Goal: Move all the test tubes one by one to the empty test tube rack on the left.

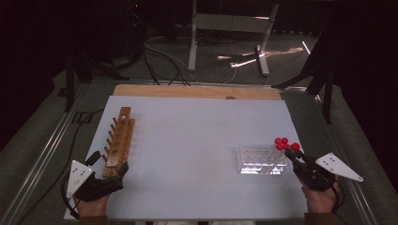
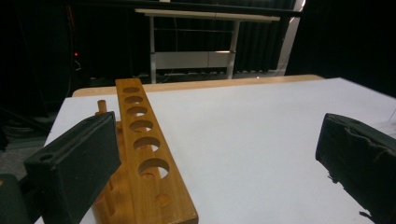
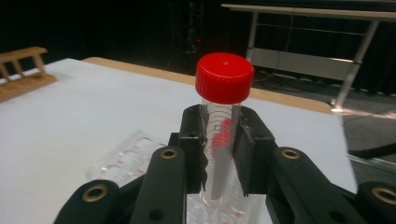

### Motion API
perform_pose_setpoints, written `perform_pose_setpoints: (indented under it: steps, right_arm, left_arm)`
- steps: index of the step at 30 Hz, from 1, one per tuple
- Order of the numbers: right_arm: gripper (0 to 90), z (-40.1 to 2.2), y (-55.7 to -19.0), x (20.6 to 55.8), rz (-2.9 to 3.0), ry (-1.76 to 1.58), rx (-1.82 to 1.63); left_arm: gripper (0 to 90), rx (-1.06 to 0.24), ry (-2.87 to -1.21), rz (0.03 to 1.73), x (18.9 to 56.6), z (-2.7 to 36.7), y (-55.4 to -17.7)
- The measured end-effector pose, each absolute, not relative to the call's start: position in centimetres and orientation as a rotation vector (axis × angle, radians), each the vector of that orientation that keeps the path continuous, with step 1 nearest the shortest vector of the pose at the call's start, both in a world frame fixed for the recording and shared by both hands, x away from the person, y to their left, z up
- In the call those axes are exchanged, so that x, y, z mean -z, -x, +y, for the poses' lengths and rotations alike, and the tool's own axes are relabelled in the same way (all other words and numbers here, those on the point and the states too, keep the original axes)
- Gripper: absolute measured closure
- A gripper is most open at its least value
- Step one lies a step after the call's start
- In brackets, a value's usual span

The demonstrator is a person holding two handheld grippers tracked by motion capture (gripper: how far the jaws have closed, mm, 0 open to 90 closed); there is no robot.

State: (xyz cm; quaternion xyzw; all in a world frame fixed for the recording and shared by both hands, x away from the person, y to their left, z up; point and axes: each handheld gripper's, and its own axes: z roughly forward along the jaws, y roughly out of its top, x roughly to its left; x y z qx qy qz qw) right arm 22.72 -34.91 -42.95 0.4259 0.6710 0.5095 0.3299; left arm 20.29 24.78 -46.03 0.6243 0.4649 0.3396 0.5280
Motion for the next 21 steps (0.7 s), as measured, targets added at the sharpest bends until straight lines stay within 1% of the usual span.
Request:
perform_pose_setpoints:
  steps: [5,9,10,14,17,18,19,21]
  right_arm:
    - [74.3,-33.1,-22.5,42.5,1.797,-1.078,-1.389]
    - [74.3,-31.9,-22.6,42.2,1.831,-1.046,-1.411]
    - [74.3,-31.1,-22.8,42.0,1.856,-1.026,-1.429]
    - [74.3,-29.9,-23.1,41.9,1.888,-1.001,-1.463]
    - [74.3,-28.1,-23.8,41.8,1.933,-0.97,-1.503]
    - [74.3,-27.7,-24.0,41.8,1.943,-0.963,-1.509]
    - [74.3,-27.3,-24.1,41.9,1.954,-0.955,-1.517]
    - [74.3,-26.5,-24.4,42.1,1.98,-0.94,-1.516]
  left_arm:
    - [0.6,-0.784,-1.498,1.113,45.5,24.1,-20.5]
    - [0.6,-0.779,-1.538,1.078,44.6,23.1,-20.8]
    - [0.6,-0.782,-1.551,1.07,44.3,22.8,-20.9]
    - [0.6,-0.755,-1.581,1.028,43.0,21.9,-21.8]
    - [0.6,-0.726,-1.606,0.999,42.1,21.0,-22.4]
    - [0.6,-0.708,-1.616,0.987,41.8,20.7,-22.6]
    - [0.6,-0.657,-1.632,0.953,41.2,19.9,-23.2]
    - [0.6,-0.635,-1.639,0.934,41.0,19.5,-23.5]
